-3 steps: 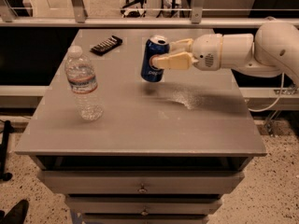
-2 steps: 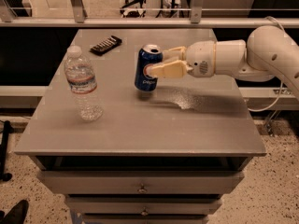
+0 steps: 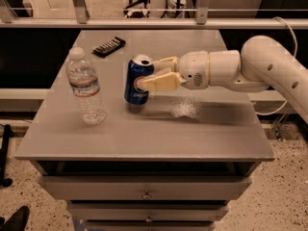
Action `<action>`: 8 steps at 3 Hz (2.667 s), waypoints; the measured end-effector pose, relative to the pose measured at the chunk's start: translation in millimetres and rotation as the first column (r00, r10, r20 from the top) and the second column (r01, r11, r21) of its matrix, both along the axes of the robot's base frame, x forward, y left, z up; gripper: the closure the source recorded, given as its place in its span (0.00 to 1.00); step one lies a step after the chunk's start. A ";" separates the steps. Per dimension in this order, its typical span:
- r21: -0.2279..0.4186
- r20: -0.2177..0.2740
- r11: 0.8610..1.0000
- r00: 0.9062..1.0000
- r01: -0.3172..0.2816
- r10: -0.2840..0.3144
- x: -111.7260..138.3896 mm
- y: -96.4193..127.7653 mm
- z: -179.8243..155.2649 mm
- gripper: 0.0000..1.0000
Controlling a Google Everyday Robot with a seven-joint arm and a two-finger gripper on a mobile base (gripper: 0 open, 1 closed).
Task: Move pepsi can near water bottle
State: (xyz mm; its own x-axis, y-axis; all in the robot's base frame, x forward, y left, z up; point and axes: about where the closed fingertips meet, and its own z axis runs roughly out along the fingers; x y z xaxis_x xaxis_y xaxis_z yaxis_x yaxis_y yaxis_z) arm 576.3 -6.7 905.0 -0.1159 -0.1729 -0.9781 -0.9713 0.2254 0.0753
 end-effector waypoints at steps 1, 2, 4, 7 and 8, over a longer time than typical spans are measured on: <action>0.010 0.006 1.000 1.000 -0.019 0.019 -7.1 11.3 -2.0 1.00; -0.019 0.042 0.999 0.999 -0.034 0.035 -9.6 23.4 -9.0 0.75; -0.048 0.080 0.998 0.996 -0.042 0.046 -7.4 27.1 -12.1 0.28; -0.071 0.120 0.998 0.993 -0.001 0.010 7.6 5.3 -3.0 0.00; -0.116 0.208 0.987 0.974 0.109 -0.083 50.6 -60.1 27.6 0.00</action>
Offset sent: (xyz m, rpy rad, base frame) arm -0.0113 0.0288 -0.0157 -0.0393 -0.0653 0.0379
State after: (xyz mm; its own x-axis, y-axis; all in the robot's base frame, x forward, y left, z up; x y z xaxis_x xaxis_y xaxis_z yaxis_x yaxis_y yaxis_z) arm 626.8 -66.8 932.6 0.0598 -0.2937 -0.9540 -0.9367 0.3138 -0.1553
